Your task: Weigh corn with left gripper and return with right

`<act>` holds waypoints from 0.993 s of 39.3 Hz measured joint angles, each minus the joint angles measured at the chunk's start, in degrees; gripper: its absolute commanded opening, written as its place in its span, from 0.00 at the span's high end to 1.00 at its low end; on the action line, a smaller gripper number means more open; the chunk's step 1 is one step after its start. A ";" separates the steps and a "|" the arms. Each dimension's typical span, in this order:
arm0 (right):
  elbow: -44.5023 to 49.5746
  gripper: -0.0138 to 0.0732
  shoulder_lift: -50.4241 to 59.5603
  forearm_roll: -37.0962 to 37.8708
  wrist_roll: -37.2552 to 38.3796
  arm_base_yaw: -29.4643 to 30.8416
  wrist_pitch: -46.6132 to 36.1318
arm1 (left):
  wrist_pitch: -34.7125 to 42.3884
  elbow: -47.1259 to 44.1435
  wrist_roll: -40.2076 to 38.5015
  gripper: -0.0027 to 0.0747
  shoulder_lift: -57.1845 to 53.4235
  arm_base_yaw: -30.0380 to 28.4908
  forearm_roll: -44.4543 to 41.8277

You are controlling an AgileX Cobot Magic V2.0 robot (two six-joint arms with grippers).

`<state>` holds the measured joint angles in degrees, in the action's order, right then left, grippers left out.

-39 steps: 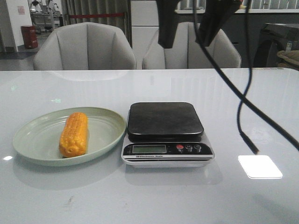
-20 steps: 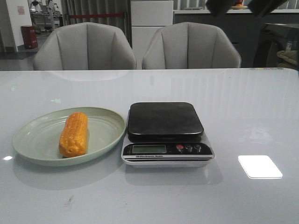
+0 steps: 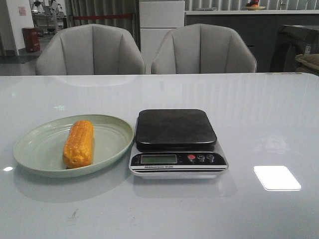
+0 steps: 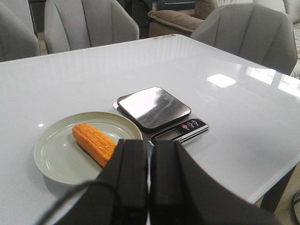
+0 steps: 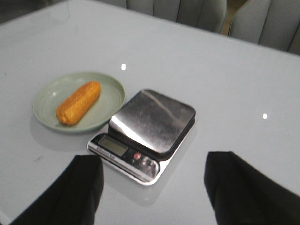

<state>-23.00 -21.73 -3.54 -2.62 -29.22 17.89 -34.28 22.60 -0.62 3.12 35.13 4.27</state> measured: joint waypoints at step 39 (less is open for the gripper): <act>15.80 0.65 9.49 0.00 -0.17 0.00 -17.14 | 0.00 0.00 0.00 0.81 0.00 0.00 0.00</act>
<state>-7.19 -12.24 -3.54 -2.80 -29.22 0.76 -34.28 22.60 -0.62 3.12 35.13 4.27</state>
